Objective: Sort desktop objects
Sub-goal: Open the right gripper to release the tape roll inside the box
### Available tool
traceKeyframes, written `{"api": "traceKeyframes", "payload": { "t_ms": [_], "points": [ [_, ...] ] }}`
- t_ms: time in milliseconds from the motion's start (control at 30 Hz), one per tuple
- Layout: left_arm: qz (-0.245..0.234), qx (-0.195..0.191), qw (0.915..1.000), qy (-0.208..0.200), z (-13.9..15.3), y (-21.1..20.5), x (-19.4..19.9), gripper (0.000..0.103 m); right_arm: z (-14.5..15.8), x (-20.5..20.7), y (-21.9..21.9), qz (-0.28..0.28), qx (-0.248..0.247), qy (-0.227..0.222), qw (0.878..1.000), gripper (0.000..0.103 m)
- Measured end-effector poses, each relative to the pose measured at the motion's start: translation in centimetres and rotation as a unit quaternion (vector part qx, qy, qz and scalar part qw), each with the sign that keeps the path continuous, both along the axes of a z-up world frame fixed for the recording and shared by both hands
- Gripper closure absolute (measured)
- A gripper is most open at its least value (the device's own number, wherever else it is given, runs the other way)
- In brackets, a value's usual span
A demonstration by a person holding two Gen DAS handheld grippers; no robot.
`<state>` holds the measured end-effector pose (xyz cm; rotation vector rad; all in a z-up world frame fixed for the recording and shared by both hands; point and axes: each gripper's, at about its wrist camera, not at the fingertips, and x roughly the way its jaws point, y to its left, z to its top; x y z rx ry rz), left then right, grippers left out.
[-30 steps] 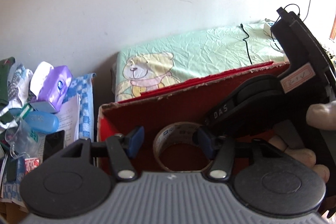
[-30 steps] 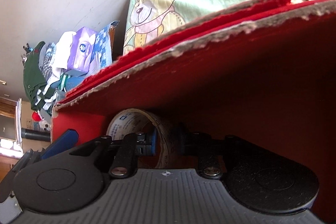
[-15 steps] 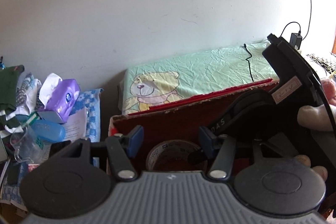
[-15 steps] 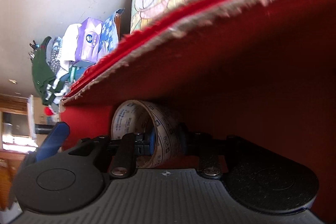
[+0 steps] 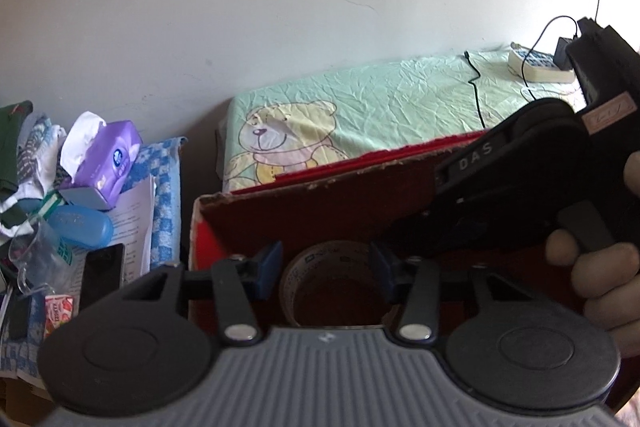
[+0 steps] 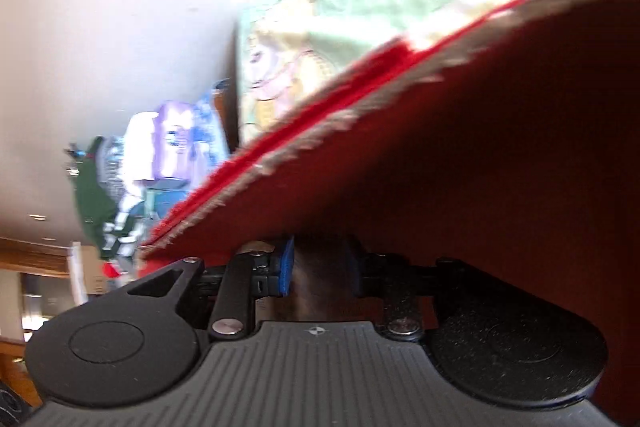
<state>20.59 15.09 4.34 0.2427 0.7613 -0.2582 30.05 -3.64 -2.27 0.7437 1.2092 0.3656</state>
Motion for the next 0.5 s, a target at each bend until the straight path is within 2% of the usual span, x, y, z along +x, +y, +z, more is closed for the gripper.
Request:
{"api": "traceKeyframes", "payload": {
  "t_ms": [100, 200, 300, 367, 500],
  "points": [
    [-0.02, -0.002, 0.9997, 0.013, -0.1, -0.2, 0.3, 0.055, 1.1, -0.9, -0.5, 0.0, -0.059, -0.015, 0.998, 0.072],
    [-0.04, -0.002, 0.9989, 0.026, 0.1, -0.8, 0.3, 0.059, 2.4, -1.8, -0.2, 0.022, -0.12, -0.061, 0.991, 0.071],
    [-0.072, -0.028, 0.9959, 0.046, 0.6, -2.2, 0.3, 0.058, 2.3, -2.4, -0.7, 0.004, -0.111, -0.095, 0.989, 0.071],
    [-0.096, -0.025, 0.9932, 0.061, 0.4, -3.8, 0.4, 0.058, 1.7, -2.0, -0.6, -0.02, -0.107, -0.101, 0.989, 0.066],
    [-0.143, -0.023, 0.9819, 0.123, -0.8, -6.3, 0.8, 0.058, 1.7, -2.7, 0.2, -0.03, -0.112, -0.126, 0.985, 0.066]
  ]
}}
